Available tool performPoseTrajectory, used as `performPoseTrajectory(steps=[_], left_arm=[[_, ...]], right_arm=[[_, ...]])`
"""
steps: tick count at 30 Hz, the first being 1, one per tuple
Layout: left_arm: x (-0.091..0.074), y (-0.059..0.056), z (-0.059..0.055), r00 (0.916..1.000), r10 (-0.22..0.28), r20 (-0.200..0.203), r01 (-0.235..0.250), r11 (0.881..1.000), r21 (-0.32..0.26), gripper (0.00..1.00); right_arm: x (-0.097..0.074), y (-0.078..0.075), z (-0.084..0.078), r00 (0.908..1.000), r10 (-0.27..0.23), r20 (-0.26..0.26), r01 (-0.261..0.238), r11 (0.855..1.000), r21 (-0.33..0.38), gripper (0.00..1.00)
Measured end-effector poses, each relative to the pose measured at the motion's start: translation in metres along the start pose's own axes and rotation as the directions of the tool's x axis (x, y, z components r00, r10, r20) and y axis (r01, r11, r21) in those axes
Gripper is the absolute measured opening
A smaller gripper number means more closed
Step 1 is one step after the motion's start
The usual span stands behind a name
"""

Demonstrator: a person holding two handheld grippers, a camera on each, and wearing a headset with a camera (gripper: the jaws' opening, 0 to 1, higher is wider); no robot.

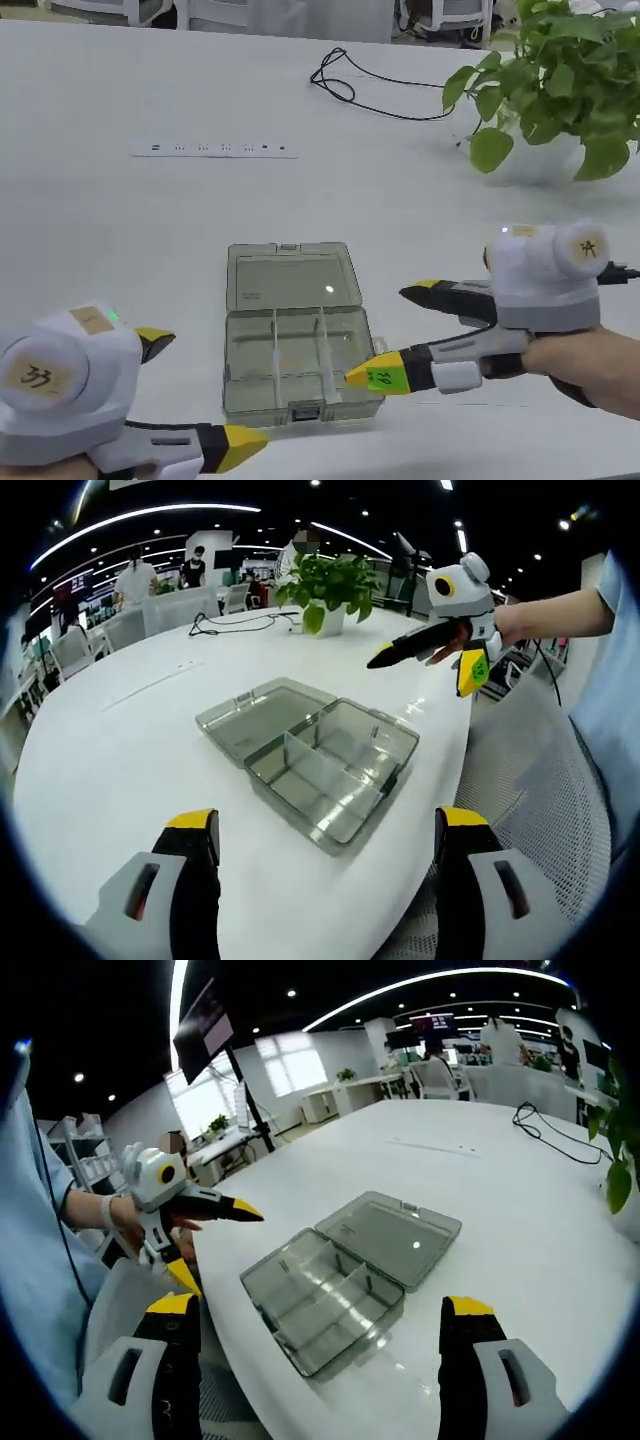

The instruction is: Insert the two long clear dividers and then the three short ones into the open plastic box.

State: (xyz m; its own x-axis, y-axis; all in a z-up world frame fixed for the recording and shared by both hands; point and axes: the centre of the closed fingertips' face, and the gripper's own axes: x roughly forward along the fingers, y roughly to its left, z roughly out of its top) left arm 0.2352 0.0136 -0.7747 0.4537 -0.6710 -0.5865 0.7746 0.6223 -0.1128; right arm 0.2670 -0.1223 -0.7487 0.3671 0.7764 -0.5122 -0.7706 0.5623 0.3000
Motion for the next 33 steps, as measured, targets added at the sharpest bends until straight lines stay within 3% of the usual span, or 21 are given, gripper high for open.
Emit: performPoseTrajectory(steps=[5,8,11,14,18,20,23,25,26,28,30,31,32,33], left_arm=[[0.001,-0.001,0.004,0.9999,0.013,0.002,-0.013,1.0,0.017,0.9],[-0.001,-0.002,0.007,0.9998,0.017,0.008,-0.017,1.0,0.019,0.9],[-0.002,-0.002,0.009,0.9998,0.021,0.007,-0.021,1.0,0.023,0.9],[-0.004,-0.002,0.009,0.9996,0.026,0.007,-0.026,0.999,0.029,0.9],[-0.005,-0.004,0.009,0.9994,0.033,0.008,-0.033,0.999,0.031,0.9],[-0.005,-0.005,0.009,0.9994,0.035,0.006,-0.035,0.999,0.032,0.9],[-0.006,-0.008,0.007,0.9992,0.04,-0.004,-0.04,0.998,0.05,0.9],[-0.006,-0.011,0.006,0.9992,0.04,-0.01,-0.039,0.997,0.06,0.9],[-0.007,-0.011,0.006,0.9991,0.04,-0.01,-0.039,0.997,0.059,0.9],[-0.007,-0.011,0.006,0.999,0.043,-0.008,-0.043,0.998,0.052,0.9],[-0.008,-0.011,0.006,0.9989,0.047,-0.004,-0.046,0.998,0.049,0.89],[-0.008,-0.011,0.006,0.9989,0.047,-0.003,-0.047,0.998,0.048,0.89],[-0.008,-0.012,0.006,0.9989,0.048,-0.003,-0.048,0.998,0.047,0.89],[-0.008,-0.012,0.006,0.9988,0.05,-0.003,-0.05,0.998,0.047,0.9]], right_arm=[[-0.013,-0.008,-0.008,0.9998,-0.006,-0.02,0.005,0.999,-0.042,1.0],[-0.019,-0.015,-0.018,0.9966,-0.015,-0.081,0.006,0.994,-0.106,1.0],[-0.021,-0.02,-0.022,0.9937,-0.02,-0.11,0.004,0.99,-0.141,0.98],[-0.023,-0.022,-0.03,0.9849,-0.023,-0.172,-0.013,0.979,-0.204,0.96],[-0.023,-0.027,-0.046,0.961,-0.028,-0.275,-0.062,0.948,-0.313,0.93],[-0.02,-0.028,-0.047,0.9599,-0.026,-0.279,-0.068,0.944,-0.323,0.87],[-0.018,-0.03,-0.055,0.9461,-0.013,-0.324,-0.092,0.947,-0.307,0.82],[-0.019,-0.036,-0.064,0.9325,-0.012,-0.361,-0.115,0.937,-0.329,0.77],[-0.019,-0.041,-0.069,0.9204,-0.028,-0.39,-0.126,0.923,-0.363,0.74],[-0.016,-0.038,-0.074,0.9053,-0.025,-0.424,-0.147,0.919,-0.367,0.72],[-0.014,-0.037,-0.079,0.8898,-0.024,-0.456,-0.18,0.899,-0.398,0.67],[-0.013,-0.04,-0.082,0.884,-0.036,-0.466,-0.18,0.894,-0.411,0.65],[-0.013,-0.043,-0.086,0.872,-0.045,-0.487,-0.193,0.883,-0.427,0.63],[-0.012,-0.045,-0.087,0.8673,-0.062,-0.494,-0.191,0.874,-0.446,0.61]])
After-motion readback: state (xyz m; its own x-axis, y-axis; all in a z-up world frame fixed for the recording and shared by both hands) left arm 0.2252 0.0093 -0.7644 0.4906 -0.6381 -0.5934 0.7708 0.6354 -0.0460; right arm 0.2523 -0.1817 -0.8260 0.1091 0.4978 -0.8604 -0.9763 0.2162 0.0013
